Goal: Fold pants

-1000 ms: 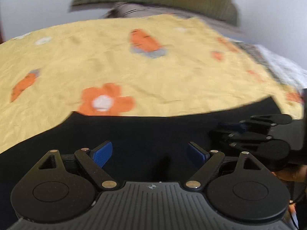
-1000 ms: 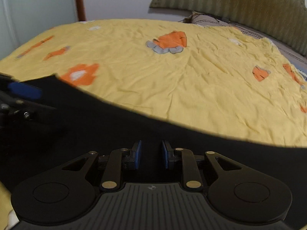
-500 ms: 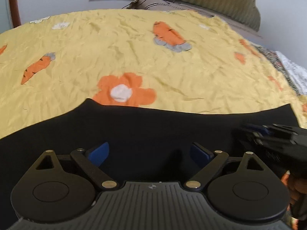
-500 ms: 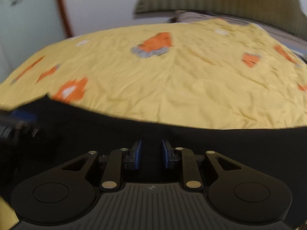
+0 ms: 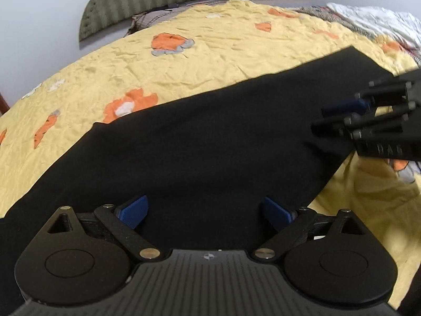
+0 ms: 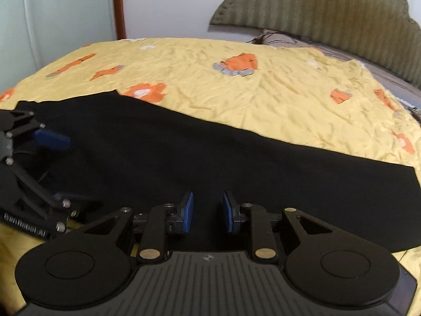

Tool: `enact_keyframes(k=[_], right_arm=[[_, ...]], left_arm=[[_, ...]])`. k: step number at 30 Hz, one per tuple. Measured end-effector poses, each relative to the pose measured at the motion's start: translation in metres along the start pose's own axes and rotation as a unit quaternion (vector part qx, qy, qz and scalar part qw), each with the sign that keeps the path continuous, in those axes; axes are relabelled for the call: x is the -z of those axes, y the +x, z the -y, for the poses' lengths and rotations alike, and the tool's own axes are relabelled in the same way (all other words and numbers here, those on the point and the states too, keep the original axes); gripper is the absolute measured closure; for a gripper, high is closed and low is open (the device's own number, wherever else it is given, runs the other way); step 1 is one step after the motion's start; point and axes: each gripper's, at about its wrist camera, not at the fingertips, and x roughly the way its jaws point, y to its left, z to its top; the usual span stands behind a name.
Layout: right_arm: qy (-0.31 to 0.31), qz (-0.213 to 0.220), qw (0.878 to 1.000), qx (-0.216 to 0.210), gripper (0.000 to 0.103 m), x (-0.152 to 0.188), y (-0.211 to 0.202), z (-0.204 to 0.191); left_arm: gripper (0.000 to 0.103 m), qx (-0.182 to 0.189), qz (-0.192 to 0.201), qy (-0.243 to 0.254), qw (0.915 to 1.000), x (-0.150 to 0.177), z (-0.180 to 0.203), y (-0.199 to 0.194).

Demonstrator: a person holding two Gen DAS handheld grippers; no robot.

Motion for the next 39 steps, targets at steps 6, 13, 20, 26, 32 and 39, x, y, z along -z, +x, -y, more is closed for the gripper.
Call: enact_keyframes(k=[6,13,20,26,32,39], right_arm=[[-0.015,-0.005,1.000,0.005,0.067,0.008,-0.001,-0.005],[-0.063,0.035,0.997,-0.042,0.067,-0.030,0.012,-0.046],[-0.106,0.002,0.993,-0.050,0.058,-0.033,0.052,-0.084],[-0.074,0.020,0.992,-0.097,0.058,-0.035,0.031,-0.088],[-0.086,0.006,0.993,-0.083,0.058,-0.016,0.027,-0.099],[0.005,0.036,0.999,-0.034,0.046,-0.012,0.007,-0.044]], left_arm=[[0.005,0.014,-0.012,-0.068,0.9975,0.006,-0.019,-0.004],[0.005,-0.067,0.009,-0.171,0.9829,0.026,-0.085,-0.029],[0.001,-0.137,-0.043,-0.224,0.9639,0.083,-0.149,-0.040],[0.004,-0.129,-0.009,-0.260,0.9569,0.087,-0.160,-0.069],[0.003,-0.095,0.025,-0.214,0.9718,0.046,-0.124,-0.054],[0.003,-0.030,0.029,-0.141,0.9892,-0.009,-0.055,-0.017]])
